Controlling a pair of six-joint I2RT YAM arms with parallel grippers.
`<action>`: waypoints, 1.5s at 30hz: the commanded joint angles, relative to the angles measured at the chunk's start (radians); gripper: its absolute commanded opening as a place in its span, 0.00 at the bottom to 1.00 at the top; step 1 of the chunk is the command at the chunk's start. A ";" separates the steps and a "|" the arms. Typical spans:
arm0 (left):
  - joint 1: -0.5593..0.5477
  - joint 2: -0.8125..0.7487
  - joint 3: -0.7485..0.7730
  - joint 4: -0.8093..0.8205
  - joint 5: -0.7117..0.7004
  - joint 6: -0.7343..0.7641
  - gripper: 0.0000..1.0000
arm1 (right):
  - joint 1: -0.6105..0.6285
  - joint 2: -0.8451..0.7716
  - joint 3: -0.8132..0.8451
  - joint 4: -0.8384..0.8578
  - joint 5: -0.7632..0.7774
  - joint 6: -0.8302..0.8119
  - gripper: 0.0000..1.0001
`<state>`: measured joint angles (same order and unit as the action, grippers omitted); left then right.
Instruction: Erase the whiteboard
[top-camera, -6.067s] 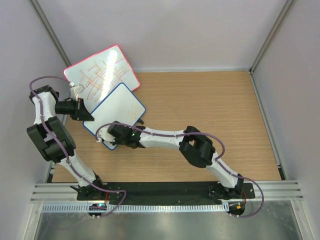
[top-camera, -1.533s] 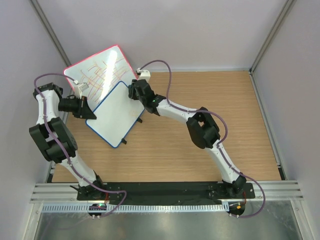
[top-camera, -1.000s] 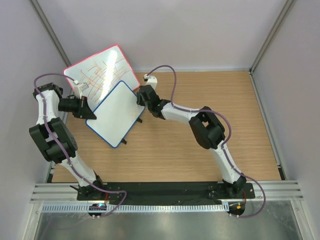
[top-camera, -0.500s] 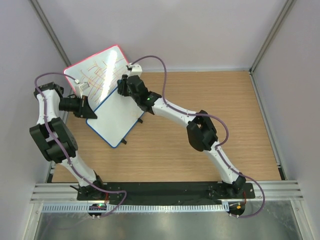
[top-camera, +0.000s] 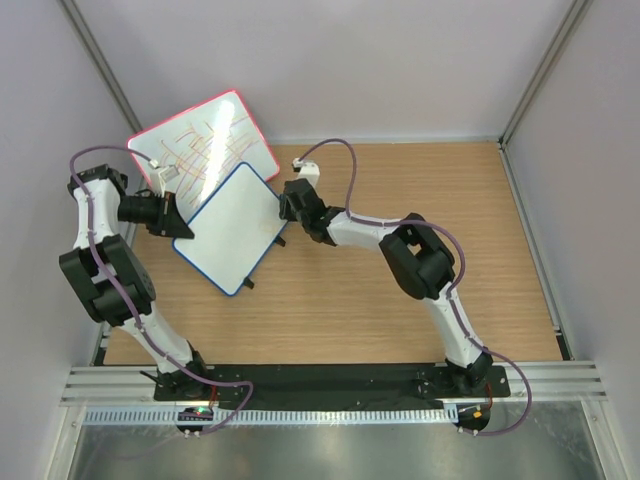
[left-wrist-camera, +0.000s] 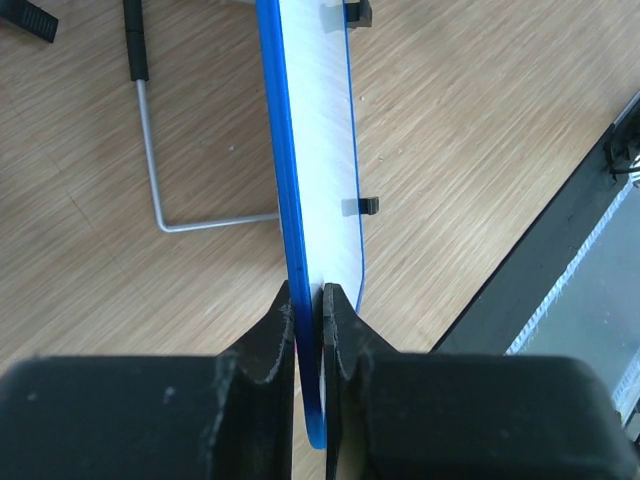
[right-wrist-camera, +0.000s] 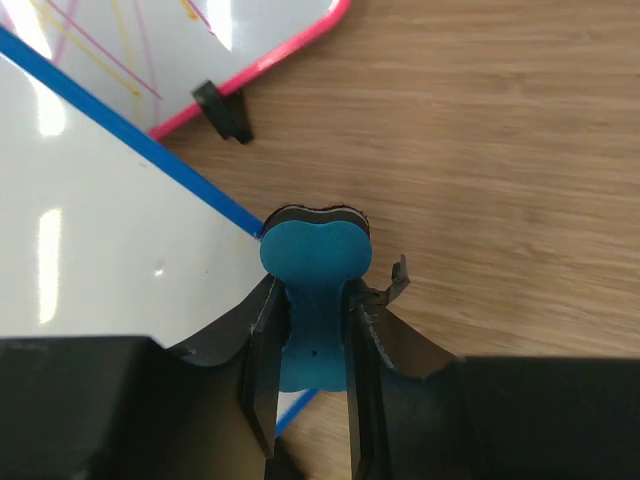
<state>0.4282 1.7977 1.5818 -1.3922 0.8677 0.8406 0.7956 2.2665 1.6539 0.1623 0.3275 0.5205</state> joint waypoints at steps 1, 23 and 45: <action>-0.009 -0.014 0.020 0.009 -0.026 0.078 0.00 | 0.011 -0.002 -0.049 0.002 -0.002 0.016 0.01; -0.014 -0.017 0.018 0.007 -0.025 0.071 0.00 | 0.225 0.025 0.049 0.068 -0.105 -0.240 0.01; -0.014 -0.017 0.026 0.007 -0.035 0.064 0.00 | 0.054 0.013 -0.031 0.020 -0.038 -0.042 0.01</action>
<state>0.4278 1.7977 1.5822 -1.3899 0.8734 0.8257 0.7891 2.2784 1.5944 0.1871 0.3084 0.4961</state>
